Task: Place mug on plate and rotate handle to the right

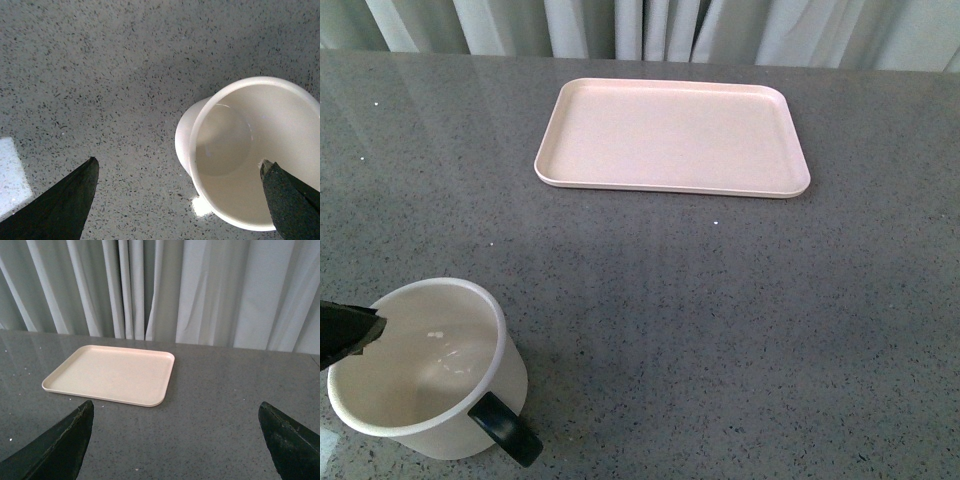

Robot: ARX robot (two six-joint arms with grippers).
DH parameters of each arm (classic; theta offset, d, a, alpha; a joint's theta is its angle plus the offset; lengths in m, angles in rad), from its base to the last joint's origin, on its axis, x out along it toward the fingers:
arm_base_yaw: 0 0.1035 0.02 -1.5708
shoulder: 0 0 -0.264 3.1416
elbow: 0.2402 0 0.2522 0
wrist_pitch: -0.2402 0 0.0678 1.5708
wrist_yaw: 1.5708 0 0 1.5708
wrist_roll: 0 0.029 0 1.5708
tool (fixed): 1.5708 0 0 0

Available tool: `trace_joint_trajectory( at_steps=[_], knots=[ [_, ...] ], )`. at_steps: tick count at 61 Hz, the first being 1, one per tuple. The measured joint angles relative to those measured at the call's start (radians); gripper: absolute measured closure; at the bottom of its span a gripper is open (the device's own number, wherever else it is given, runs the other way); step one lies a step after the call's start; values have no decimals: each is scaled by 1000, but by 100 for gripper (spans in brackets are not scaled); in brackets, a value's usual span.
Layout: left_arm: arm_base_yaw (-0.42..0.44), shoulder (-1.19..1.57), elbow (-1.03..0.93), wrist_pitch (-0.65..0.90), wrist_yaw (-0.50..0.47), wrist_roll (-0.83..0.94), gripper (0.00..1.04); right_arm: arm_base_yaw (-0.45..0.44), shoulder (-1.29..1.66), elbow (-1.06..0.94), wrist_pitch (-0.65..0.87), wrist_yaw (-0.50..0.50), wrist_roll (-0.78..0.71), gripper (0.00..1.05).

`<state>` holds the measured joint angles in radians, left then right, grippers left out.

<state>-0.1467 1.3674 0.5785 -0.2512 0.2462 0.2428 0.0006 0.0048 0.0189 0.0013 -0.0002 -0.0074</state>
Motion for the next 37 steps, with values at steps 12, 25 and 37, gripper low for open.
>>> trace_joint_trajectory(
  at_steps=[12,25,37],
  knots=[
    [-2,73,30,29,1,5,9,0,0,0,0,0,0,9],
    [-11,137,52,47,-16,13,9,0,0,0,0,0,0,9],
    [-22,176,64,50,-21,29,9,0,0,0,0,0,0,9]
  ],
)
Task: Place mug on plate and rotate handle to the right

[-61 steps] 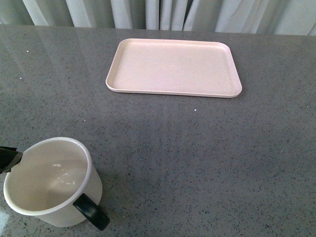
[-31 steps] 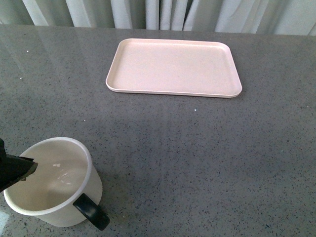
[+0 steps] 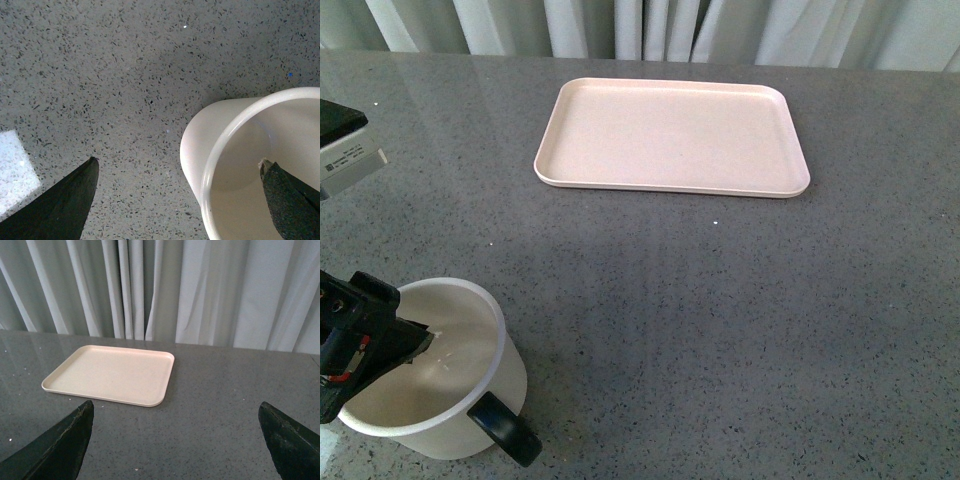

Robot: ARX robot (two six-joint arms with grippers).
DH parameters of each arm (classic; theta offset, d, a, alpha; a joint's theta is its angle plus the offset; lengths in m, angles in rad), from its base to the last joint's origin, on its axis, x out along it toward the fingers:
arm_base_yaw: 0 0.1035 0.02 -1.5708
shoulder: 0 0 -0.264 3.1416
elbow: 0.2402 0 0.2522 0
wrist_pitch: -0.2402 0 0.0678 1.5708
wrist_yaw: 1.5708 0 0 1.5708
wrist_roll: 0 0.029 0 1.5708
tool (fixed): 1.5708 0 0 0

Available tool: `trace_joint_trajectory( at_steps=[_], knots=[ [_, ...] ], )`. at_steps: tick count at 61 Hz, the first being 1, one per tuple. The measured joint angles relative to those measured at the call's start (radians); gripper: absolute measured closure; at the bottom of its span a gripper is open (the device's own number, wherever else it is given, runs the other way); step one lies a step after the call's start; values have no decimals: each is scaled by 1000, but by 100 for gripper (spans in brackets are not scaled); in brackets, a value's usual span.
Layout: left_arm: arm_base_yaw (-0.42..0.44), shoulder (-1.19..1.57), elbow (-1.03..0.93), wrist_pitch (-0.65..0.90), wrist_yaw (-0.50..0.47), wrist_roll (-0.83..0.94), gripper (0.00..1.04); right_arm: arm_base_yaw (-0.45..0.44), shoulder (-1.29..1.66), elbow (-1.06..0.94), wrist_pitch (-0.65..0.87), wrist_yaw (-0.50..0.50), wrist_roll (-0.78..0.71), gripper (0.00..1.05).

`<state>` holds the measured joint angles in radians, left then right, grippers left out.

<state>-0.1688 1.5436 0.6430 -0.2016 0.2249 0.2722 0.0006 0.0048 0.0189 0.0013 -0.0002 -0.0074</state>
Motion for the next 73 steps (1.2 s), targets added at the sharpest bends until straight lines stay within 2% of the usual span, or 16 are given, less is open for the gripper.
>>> trace_joint_trajectory(
  at_steps=[6,19,24,36,39,57,73],
  knots=[
    [-2,14,4,11,-10,4,12,0,0,0,0,0,0,9],
    [-3,29,8,19,-14,4,42,0,0,0,0,0,0,9],
    [-6,29,10,19,-14,4,54,0,0,0,0,0,0,9],
    [-15,31,17,10,-12,3,97,0,0,0,0,0,0,9],
    [-18,30,19,7,-10,0,103,0,0,0,0,0,0,9],
    [-38,5,72,-56,-19,-3,103,0,0,0,0,0,0,9],
    [-84,48,272,-91,-19,-21,103,0,0,0,0,0,0,9]
  ],
)
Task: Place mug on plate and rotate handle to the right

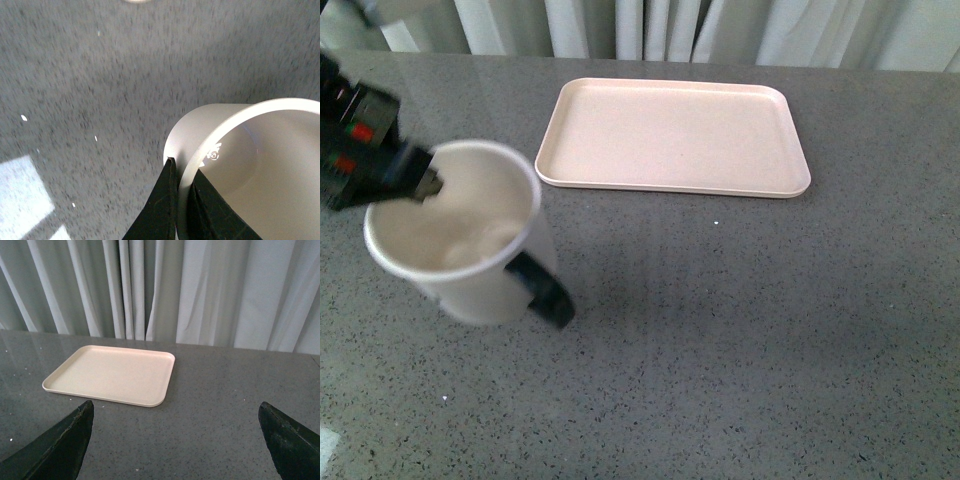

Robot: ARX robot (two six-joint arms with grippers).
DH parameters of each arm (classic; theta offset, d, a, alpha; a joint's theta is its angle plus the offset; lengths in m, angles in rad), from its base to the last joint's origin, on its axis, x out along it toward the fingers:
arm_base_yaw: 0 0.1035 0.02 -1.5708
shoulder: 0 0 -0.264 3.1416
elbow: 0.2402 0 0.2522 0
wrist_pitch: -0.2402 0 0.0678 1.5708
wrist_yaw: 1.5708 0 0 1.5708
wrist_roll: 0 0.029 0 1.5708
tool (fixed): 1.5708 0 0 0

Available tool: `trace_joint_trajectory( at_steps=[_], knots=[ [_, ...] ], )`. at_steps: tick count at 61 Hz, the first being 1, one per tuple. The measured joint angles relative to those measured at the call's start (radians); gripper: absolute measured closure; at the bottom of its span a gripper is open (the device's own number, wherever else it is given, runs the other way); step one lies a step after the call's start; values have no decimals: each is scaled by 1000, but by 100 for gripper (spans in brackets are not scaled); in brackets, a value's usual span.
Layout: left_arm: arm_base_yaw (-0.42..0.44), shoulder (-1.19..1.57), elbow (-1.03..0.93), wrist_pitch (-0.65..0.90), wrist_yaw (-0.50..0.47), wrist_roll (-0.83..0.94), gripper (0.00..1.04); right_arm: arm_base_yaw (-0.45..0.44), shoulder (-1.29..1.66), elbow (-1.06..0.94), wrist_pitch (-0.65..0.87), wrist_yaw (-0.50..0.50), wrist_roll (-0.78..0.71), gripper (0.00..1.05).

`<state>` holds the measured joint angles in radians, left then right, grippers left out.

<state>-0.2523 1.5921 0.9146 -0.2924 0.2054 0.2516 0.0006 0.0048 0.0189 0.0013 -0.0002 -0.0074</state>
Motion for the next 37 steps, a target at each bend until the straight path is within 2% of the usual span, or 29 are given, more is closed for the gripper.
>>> trace_joint_trajectory(
  at_steps=[21,30,37],
  knots=[
    [-135,352,518,-121,13,-41,103,0,0,0,0,0,0,9],
    [-143,516,758,-202,12,-45,103,0,0,0,0,0,0,9],
    [-140,576,855,-243,8,-46,103,0,0,0,0,0,0,9]
  ],
)
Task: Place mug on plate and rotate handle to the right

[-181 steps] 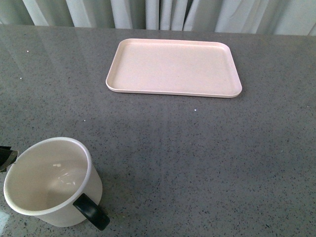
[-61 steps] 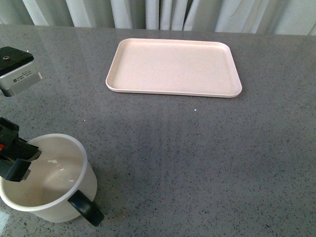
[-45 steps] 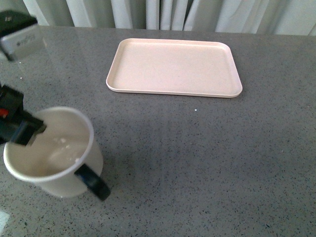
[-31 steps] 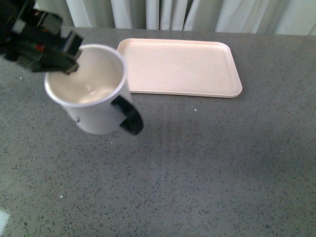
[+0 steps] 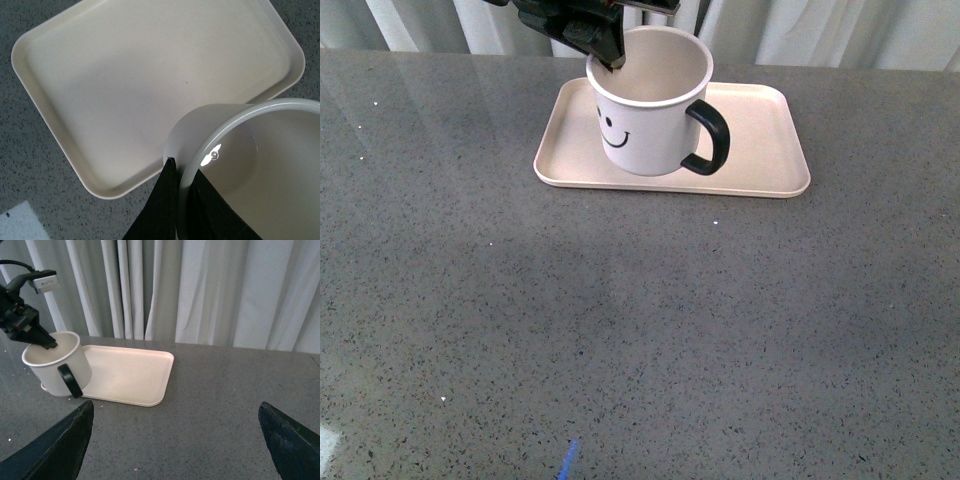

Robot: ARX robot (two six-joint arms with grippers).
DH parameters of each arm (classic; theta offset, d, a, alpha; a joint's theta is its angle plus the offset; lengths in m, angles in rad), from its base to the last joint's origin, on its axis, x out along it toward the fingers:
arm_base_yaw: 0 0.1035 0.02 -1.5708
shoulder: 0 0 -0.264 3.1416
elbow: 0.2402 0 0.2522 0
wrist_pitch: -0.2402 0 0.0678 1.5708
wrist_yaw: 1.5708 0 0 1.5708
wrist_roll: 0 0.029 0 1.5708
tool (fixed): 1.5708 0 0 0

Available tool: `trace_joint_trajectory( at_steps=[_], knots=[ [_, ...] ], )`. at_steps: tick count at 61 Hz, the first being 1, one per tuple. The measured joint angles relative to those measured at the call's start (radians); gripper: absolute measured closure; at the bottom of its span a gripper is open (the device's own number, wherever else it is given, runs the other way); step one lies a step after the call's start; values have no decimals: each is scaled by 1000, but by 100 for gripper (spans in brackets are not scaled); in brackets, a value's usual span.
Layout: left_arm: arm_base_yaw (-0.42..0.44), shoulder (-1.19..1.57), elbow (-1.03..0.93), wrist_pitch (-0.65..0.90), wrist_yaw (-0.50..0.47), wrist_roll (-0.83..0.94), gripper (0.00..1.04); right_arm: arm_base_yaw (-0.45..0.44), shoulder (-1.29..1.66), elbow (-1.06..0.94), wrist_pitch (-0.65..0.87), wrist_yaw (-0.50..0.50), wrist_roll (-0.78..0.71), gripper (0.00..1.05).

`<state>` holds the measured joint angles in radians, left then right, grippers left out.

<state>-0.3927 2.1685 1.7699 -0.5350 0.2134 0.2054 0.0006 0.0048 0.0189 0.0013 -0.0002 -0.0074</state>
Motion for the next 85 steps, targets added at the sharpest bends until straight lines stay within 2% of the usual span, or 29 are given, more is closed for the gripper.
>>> trace_joint_trajectory(
  at_steps=[33,58,66,85],
  knots=[
    [2,307,448,-192,4,15,103,0,0,0,0,0,0,9],
    [2,423,622,-266,4,35,103,0,0,0,0,0,0,9],
    [2,515,766,-341,3,39,103,0,0,0,0,0,0,9],
    [-5,555,827,-362,-4,42,103,0,0,0,0,0,0,9]
  ],
)
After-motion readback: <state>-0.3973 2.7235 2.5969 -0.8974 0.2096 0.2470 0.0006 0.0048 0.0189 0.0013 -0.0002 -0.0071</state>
